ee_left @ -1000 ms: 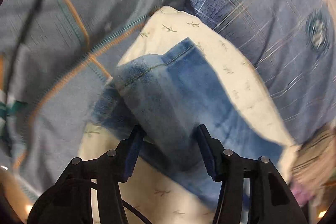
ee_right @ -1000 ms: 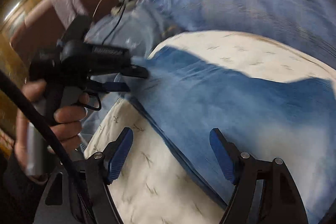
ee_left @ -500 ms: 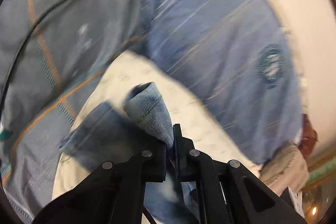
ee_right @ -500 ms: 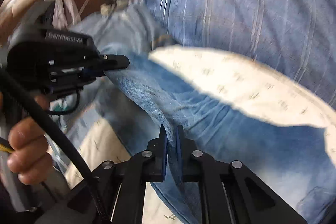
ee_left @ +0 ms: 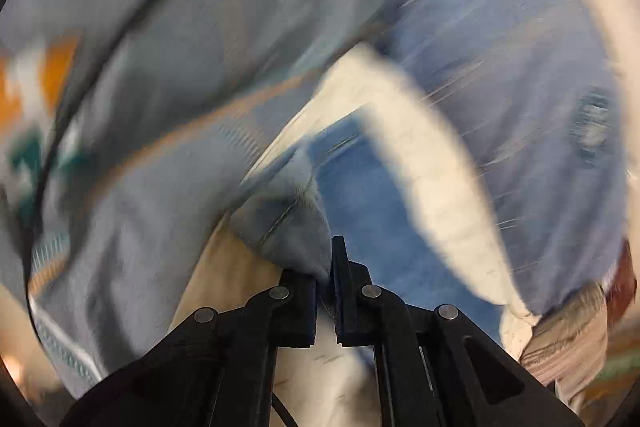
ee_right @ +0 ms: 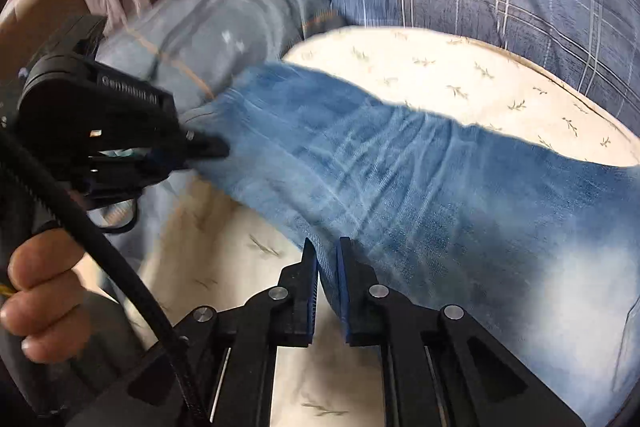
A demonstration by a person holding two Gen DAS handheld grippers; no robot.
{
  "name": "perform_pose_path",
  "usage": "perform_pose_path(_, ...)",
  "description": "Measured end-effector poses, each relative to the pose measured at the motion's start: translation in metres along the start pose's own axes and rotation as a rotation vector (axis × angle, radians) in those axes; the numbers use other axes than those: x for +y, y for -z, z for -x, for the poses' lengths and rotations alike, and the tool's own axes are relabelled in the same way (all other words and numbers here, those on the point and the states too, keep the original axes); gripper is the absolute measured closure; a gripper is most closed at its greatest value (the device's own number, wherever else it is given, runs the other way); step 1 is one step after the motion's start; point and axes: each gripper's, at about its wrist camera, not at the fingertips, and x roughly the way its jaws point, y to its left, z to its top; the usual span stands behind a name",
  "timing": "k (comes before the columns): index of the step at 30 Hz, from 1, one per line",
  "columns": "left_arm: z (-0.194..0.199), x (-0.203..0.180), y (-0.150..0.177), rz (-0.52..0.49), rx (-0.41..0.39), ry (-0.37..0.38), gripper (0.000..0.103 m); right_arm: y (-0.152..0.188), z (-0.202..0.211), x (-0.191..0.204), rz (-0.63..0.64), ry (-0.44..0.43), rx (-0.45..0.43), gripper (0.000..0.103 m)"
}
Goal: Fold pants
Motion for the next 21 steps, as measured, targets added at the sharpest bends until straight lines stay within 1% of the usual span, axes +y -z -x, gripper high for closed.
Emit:
perform_pose_path(1,0.004,-0.011,0.002,-0.064,-0.039,-0.028,0.097,-0.004,0.009,-0.001,-0.018,-0.01,-0.033,0.092)
perform_pose_path(2,0.0,-0.018,0.003,-0.104,-0.047,-0.072,0.096,-0.007,0.015,-0.003,-0.038,-0.009,-0.057,0.086)
perform_pose_path(3,-0.013,-0.019,0.005,-0.119,-0.005,-0.141,0.093,-0.009,0.019,-0.006,-0.063,0.004,-0.072,0.085)
perform_pose_path(4,-0.023,-0.015,0.007,-0.109,0.041,-0.204,0.092,-0.01,0.015,-0.008,-0.072,0.027,-0.063,0.08)
perform_pose_path(5,-0.031,-0.008,0.009,-0.074,0.08,-0.256,0.087,-0.009,0.005,-0.01,-0.077,0.031,-0.032,0.062)
perform_pose_path(6,-0.033,-0.001,0.011,-0.027,0.102,-0.262,0.083,-0.007,-0.008,-0.012,-0.081,0.01,0.018,0.055)
perform_pose_path(7,-0.03,0.003,0.012,-0.017,0.099,-0.263,0.08,-0.002,-0.017,-0.014,-0.085,-0.024,0.069,0.053)
perform_pose_path(8,-0.022,0.003,0.015,-0.03,0.078,-0.281,0.072,0.006,-0.014,-0.017,-0.093,-0.055,0.075,0.053)
perform_pose_path(9,-0.01,0.0,0.02,-0.058,0.021,-0.338,0.062,0.012,-0.003,-0.019,-0.094,-0.069,0.048,0.051)
perform_pose_path(11,0.006,-0.014,0.03,-0.112,-0.092,-0.424,0.058,0.025,0.036,-0.032,-0.12,-0.109,-0.015,0.031)
perform_pose_path(12,0.014,-0.025,0.034,-0.157,-0.147,-0.43,0.058,0.03,0.053,-0.041,-0.147,-0.12,-0.041,0.028)
perform_pose_path(13,0.019,-0.043,0.038,-0.207,-0.194,-0.408,0.058,0.037,0.072,-0.052,-0.178,-0.132,-0.068,0.026)
perform_pose_path(14,0.028,-0.062,0.049,-0.288,-0.25,-0.355,0.058,0.047,0.098,-0.069,-0.218,-0.144,-0.102,0.025)
perform_pose_path(15,0.035,-0.081,0.062,-0.36,-0.286,-0.315,0.057,0.051,0.113,-0.082,-0.242,-0.146,-0.121,0.025)
perform_pose_path(16,0.041,-0.095,0.077,-0.437,-0.315,-0.28,0.052,0.062,0.135,-0.098,-0.266,-0.144,-0.151,0.024)
perform_pose_path(17,0.046,-0.116,0.101,-0.544,-0.341,-0.241,0.046,0.073,0.155,-0.115,-0.292,-0.136,-0.188,0.021)
perform_pose_path(18,0.049,-0.128,0.122,-0.614,-0.345,-0.217,0.043,0.082,0.171,-0.132,-0.325,-0.118,-0.22,0.02)
perform_pose_path(19,0.053,-0.141,0.141,-0.675,-0.338,-0.188,0.043,0.095,0.189,-0.154,-0.373,-0.089,-0.256,0.019)
perform_pose_path(21,0.057,-0.172,0.188,-0.806,-0.298,-0.103,0.043,0.116,0.216,-0.194,-0.455,-0.051,-0.313,0.019)
